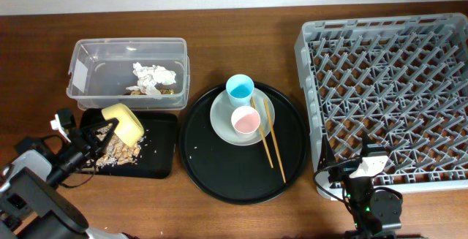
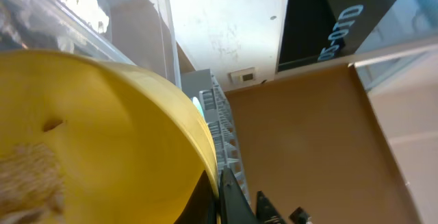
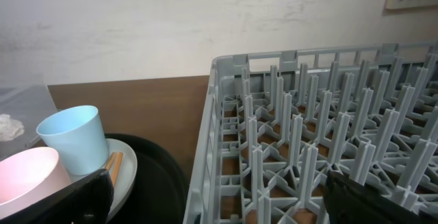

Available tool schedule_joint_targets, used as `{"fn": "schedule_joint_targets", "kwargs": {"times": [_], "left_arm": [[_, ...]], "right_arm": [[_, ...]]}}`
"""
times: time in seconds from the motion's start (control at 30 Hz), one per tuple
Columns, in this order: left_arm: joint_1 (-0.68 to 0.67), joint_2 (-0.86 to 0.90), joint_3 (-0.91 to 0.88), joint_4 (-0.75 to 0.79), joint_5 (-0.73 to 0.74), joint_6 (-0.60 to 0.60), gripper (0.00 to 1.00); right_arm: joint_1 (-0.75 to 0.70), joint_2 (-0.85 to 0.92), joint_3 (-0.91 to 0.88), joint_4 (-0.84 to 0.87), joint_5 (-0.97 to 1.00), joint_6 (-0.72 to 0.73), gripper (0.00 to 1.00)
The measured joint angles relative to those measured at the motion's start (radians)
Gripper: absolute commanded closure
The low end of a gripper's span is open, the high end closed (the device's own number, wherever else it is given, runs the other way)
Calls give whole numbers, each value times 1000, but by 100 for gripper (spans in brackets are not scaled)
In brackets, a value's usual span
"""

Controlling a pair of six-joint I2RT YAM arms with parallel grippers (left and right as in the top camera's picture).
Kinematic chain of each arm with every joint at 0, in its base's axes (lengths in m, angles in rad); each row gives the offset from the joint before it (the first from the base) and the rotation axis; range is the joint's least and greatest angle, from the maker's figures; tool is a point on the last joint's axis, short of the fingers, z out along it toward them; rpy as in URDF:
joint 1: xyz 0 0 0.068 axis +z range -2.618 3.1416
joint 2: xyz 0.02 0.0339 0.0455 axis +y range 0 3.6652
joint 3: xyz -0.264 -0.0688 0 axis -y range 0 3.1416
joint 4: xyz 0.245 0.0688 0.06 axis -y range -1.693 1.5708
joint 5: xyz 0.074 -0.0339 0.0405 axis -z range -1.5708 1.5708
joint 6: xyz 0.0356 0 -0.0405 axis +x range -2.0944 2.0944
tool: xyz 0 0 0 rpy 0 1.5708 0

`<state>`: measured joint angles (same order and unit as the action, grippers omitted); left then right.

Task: Sort waste into correct bins and load items into the dishwasher rack
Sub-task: 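Tilt the yellow bowl to pour peanut shells onto the black tray, then carry the empty yellow bowl back and lower it onto the round tray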

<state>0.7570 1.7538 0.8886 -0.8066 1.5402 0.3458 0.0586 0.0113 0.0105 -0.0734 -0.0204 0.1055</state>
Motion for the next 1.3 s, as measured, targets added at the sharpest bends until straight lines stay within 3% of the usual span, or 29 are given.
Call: {"fn": "schedule_joint_targets", "kwargs": {"times": [0.13,0.57,0.67,0.8,0.87,1.0,1.3], "left_arm": [[0,0,-1,-61,5,-49,100],[-1,0,-5,-39,9,-110,100],[-5,0,-5,-150,10,-130,100],[-15,0,-5,-134,14,-132,100],[-22,-2,-6,-247,15,-126,100],[-37,-11,-8,-180,16,-111,100],[-37,-15,-6,-207,16,-150,100]], "right_arm": [[0,0,0,0,0,0,2],[0,0,0,0,0,0,2],[0,0,0,0,0,0,2],[0,0,0,0,0,0,2],[0,0,0,0,0,0,2],[0,0,0,0,0,0,1],[0,0,0,0,0,0,2]]}}
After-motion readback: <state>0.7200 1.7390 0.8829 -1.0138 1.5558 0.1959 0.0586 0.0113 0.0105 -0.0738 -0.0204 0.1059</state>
